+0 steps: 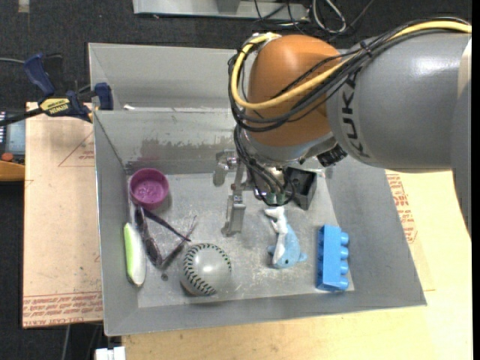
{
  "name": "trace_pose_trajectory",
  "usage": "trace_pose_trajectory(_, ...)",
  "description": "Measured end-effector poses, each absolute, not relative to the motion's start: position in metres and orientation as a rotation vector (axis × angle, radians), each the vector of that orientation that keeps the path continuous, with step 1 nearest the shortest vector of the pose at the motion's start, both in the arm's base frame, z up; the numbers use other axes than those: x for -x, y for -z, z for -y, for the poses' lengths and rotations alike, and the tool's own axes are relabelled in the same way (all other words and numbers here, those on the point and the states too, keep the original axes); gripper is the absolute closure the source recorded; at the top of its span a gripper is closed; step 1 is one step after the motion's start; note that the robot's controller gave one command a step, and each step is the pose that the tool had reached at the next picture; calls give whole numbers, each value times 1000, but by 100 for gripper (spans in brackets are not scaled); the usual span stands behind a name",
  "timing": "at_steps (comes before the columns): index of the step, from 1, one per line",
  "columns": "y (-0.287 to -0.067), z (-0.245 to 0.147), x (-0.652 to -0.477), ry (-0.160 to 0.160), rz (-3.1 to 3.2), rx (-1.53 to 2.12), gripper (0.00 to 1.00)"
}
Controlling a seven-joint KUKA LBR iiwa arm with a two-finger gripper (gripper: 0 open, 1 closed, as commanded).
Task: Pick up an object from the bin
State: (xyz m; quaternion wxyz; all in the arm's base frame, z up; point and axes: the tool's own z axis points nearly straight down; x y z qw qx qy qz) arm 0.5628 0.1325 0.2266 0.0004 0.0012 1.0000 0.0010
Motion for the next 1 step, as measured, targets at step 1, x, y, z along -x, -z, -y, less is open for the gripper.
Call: trace_pose_trajectory(1, -227, -133, -563, -3, -3141, -4, 0)
